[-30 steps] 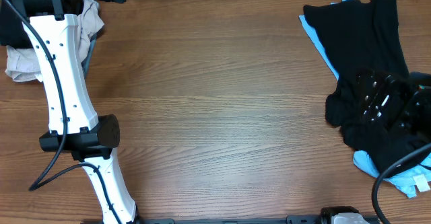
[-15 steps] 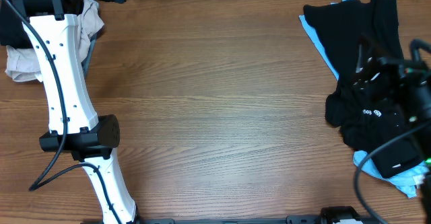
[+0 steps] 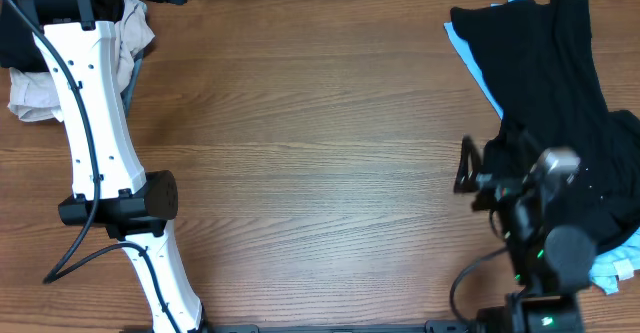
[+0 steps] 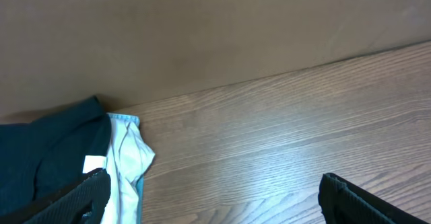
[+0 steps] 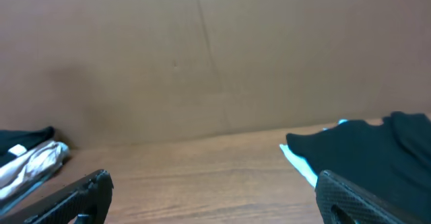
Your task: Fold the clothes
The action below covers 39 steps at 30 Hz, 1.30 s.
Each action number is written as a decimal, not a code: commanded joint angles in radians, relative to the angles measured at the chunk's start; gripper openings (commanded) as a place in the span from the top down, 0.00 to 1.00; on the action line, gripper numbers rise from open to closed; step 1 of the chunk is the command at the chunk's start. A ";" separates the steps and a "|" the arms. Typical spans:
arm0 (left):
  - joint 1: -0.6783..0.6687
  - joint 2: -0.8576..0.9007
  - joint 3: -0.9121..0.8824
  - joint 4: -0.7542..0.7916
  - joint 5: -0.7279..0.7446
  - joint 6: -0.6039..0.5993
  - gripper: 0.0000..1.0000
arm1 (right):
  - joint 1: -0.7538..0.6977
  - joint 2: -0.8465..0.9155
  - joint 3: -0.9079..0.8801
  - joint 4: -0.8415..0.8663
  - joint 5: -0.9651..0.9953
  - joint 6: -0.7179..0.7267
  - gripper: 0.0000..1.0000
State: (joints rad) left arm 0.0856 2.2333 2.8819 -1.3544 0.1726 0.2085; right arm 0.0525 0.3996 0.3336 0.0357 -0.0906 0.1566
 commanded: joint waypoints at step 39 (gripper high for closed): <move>0.005 0.003 -0.002 0.003 0.011 -0.014 0.00 | 0.000 -0.397 -0.325 -0.119 0.075 -0.027 0.00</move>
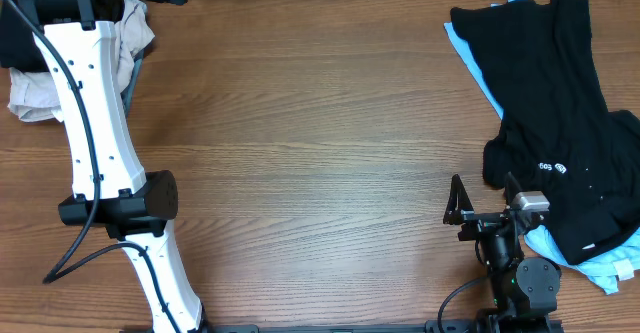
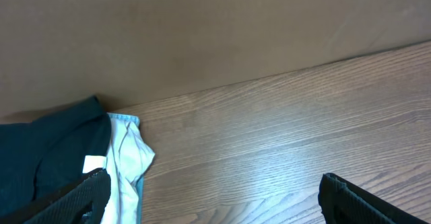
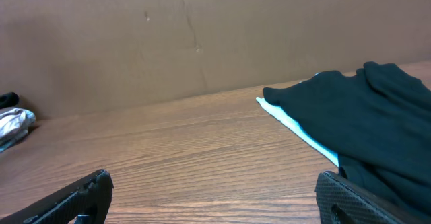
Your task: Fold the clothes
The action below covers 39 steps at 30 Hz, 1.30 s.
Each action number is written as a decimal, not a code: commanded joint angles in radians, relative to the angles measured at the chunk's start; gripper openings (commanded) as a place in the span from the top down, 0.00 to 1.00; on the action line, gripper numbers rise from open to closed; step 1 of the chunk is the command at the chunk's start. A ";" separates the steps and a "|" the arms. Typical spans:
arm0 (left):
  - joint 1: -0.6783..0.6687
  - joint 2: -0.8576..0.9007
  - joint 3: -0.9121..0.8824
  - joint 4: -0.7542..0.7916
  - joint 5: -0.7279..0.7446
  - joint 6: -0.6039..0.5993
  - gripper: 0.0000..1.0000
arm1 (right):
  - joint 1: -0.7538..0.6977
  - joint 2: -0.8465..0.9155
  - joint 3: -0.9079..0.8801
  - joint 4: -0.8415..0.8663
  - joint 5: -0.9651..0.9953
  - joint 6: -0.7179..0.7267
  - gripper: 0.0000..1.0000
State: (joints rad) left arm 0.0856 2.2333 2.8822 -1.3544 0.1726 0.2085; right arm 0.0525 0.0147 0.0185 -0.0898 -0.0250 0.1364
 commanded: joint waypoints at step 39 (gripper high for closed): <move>-0.186 -0.496 0.001 -0.199 -0.014 -0.016 0.00 | 0.000 -0.012 -0.010 0.006 0.009 -0.007 0.00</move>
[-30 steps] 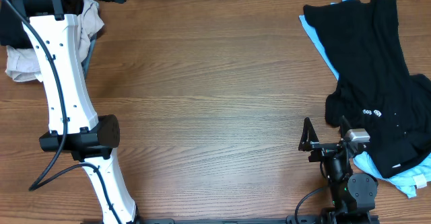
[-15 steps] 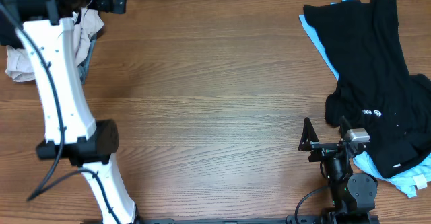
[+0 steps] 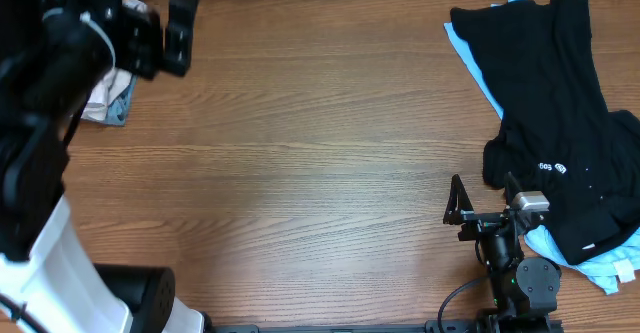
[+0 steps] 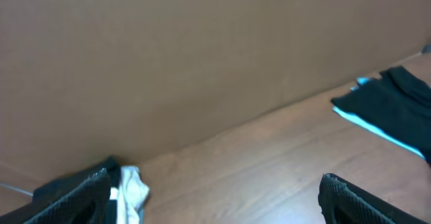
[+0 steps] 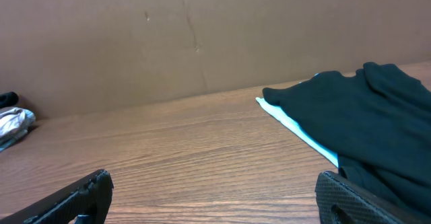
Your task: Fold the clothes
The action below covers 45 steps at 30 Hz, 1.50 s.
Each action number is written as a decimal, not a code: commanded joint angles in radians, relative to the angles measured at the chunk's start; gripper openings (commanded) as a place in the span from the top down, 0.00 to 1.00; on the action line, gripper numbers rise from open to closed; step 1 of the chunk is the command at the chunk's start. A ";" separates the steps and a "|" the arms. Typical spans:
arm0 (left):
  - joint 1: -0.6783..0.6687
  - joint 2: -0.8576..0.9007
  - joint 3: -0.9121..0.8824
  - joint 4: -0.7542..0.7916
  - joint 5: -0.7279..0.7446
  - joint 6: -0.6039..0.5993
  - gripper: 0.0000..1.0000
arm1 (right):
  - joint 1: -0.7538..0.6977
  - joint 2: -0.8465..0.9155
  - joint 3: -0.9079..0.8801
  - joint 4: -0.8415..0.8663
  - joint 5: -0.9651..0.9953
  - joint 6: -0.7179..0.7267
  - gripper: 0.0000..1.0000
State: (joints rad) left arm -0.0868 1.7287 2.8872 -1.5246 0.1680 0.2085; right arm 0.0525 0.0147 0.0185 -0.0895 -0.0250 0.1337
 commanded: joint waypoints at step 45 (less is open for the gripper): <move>-0.011 -0.605 -0.925 0.134 -0.179 -0.048 0.00 | 0.000 -0.012 -0.010 0.006 0.009 -0.004 0.00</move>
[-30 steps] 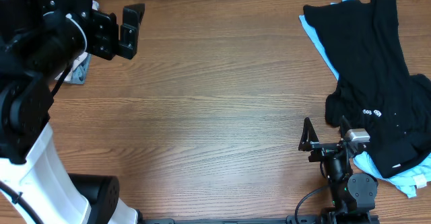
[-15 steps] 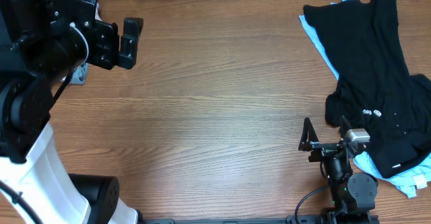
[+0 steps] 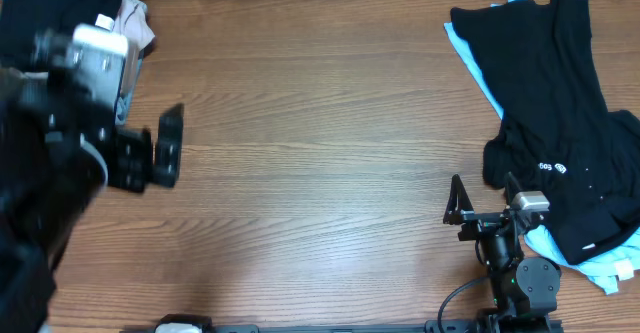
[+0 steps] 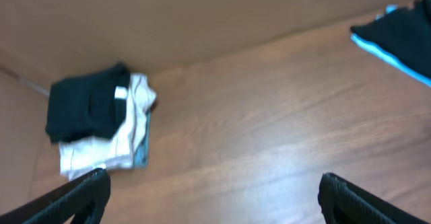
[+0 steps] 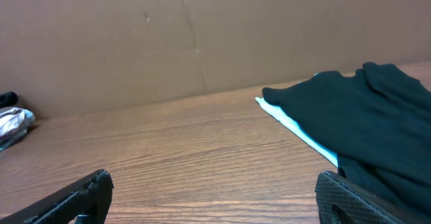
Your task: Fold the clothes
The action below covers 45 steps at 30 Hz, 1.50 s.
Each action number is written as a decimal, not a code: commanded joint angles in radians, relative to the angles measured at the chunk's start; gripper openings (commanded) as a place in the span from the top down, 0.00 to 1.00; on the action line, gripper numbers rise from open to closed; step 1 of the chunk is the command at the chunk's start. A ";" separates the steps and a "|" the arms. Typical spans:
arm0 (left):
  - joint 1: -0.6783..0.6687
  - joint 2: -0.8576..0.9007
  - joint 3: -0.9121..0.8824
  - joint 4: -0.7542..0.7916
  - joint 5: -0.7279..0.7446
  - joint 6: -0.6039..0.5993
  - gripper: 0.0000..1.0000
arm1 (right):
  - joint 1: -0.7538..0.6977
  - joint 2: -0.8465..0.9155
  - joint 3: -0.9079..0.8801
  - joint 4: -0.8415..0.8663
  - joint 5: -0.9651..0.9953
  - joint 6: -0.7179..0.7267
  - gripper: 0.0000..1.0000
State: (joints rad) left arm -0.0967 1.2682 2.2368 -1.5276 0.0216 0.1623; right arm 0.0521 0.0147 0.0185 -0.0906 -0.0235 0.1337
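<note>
A loose black garment (image 3: 555,93) lies over a light blue one (image 3: 472,55) at the right of the table; the right wrist view shows them as black garment (image 5: 367,116) and blue edge (image 5: 296,126). A folded stack (image 3: 120,18), black beside white, sits back left, also seen as stack (image 4: 101,120). My left gripper (image 3: 160,158) hovers open, blurred, in front of the stack with nothing in it. My right gripper (image 3: 483,205) rests open at the front right, just left of the black garment.
A brown cardboard wall (image 5: 202,35) stands along the table's back edge. The wooden tabletop (image 3: 320,143) stretches between the stack and the loose pile. The right arm's base (image 3: 520,293) sits at the front edge.
My left arm has drawn back from the back-left corner toward the front, and its camera now looks down on the whole folded stack. The right arm has not moved.
My left gripper stayed open at the folded stack while the right arm, first raised beside the black garment, came to rest low at the front right. Then the left arm was lifted off the stack, and now it hovers farther forward.
</note>
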 commanded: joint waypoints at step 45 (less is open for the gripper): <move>0.123 -1.266 -2.231 1.552 0.216 -0.010 0.00 | 0.001 -0.012 -0.010 0.007 0.008 -0.004 0.00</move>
State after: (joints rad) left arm 0.0204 0.0158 0.0181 0.0353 0.2264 0.1623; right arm 0.0525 0.0147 0.0185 -0.0898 -0.0216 0.1333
